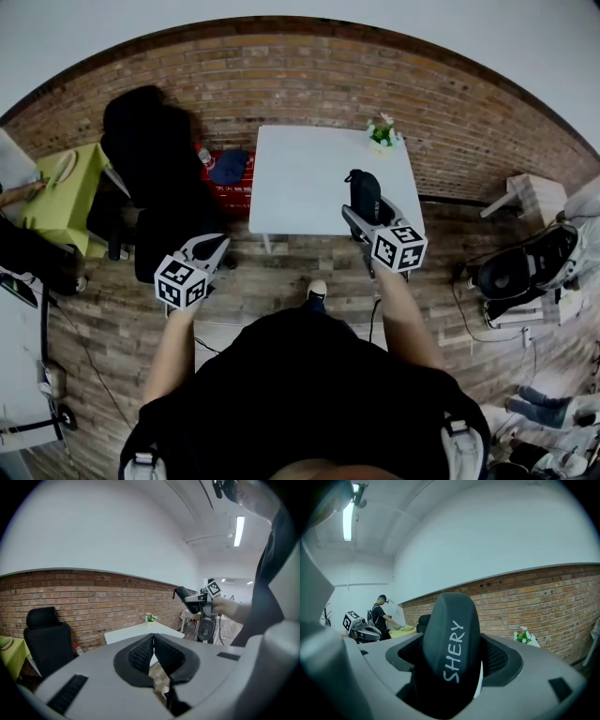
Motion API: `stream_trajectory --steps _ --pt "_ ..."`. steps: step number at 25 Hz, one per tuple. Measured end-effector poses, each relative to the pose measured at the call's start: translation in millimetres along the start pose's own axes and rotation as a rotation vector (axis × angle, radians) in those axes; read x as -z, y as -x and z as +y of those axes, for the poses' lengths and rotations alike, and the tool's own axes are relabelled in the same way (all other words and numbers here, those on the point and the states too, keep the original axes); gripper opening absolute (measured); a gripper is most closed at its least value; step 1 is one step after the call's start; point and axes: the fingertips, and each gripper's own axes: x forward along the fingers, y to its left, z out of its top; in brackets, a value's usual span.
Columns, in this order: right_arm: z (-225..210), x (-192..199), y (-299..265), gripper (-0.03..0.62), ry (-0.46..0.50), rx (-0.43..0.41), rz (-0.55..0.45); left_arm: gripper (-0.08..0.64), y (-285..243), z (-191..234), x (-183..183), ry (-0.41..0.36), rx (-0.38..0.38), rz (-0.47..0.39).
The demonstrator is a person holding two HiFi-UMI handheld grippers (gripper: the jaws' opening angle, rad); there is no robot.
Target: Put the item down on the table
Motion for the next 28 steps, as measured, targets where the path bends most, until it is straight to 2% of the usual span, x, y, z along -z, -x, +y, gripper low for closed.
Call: stream_trajectory --steps 16,20,28 --pt "-44.1 7.6 -34.3 0.373 -0.011 -0.012 0.037 0.009 -46.9 9.3 -2.8 -0.001 -0.026 0.037" --pt "-52.4 7.1 -41.1 0.373 -0.011 -0.018 0.043 0.011 -57.4 12.9 -1.6 -0.031 -0.047 0.064" --pt "-69.6 4.1 -55.8 0.373 -0.015 -0.023 0.048 0.011 -77.4 20.7 -1.3 -0.018 -0.05 0.075"
